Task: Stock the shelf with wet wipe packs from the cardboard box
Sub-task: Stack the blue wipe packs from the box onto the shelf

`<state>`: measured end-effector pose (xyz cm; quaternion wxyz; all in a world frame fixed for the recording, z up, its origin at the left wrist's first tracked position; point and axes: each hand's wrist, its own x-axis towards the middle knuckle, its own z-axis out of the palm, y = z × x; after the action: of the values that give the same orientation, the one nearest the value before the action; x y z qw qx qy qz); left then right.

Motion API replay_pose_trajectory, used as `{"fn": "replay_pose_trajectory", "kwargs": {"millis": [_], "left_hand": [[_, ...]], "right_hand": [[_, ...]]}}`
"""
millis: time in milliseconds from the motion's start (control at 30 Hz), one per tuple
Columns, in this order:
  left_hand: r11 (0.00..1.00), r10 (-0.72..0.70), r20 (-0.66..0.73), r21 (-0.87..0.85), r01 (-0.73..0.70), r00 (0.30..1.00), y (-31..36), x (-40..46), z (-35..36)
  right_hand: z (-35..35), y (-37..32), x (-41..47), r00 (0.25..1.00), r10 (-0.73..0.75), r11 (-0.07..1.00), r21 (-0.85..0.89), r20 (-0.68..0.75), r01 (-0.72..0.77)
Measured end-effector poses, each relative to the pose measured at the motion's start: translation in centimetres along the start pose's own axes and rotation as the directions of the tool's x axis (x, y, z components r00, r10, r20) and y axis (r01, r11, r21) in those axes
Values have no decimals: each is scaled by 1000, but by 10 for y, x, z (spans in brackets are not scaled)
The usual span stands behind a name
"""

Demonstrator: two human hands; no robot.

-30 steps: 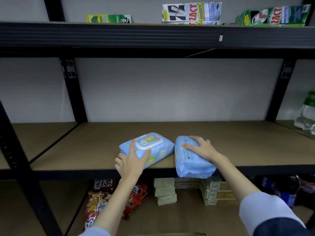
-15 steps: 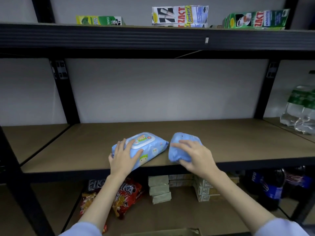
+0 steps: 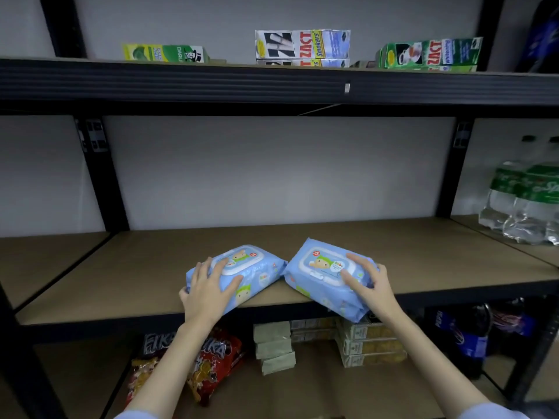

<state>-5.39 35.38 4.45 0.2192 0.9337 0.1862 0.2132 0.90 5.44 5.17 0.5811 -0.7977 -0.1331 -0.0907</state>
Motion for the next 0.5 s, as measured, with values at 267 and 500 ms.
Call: {"fn": "replay_pose_trajectory", "kwargs": {"millis": [267,500], "left_hand": [[998,47,88,-33,-45,995,-6,9,-19],[977,-38,36,211,29,999,6,4,-20]], "right_hand": [[5,-19,4,1000,11,743,-669,-4,-11],[20,-18,12,974,-66,425,-877,217,225]]}}
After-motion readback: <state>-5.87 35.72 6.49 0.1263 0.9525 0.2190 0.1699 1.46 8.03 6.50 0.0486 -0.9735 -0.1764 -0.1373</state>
